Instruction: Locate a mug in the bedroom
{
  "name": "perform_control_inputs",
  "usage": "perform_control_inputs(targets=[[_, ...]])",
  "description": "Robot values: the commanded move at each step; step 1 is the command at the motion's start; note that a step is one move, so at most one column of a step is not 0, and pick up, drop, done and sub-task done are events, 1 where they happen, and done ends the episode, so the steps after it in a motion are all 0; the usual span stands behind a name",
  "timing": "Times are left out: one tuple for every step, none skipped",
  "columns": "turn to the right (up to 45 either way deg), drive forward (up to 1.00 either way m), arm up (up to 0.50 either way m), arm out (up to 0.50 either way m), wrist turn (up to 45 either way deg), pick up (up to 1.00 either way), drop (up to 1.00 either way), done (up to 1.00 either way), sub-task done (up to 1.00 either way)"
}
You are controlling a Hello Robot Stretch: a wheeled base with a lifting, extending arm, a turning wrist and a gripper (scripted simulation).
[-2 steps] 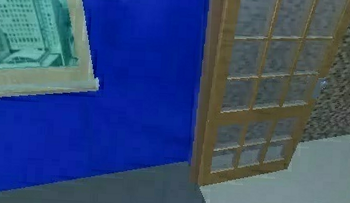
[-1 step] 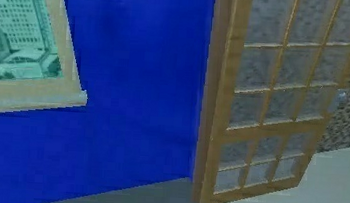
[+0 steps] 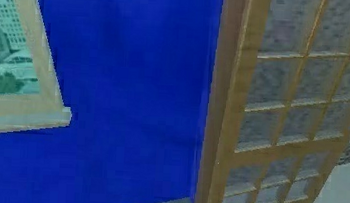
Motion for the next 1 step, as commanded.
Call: perform_control_inputs(targets=[[-45.0,0.0,0.0,0.0,0.0,0.0,0.0,0.0,0.0]])
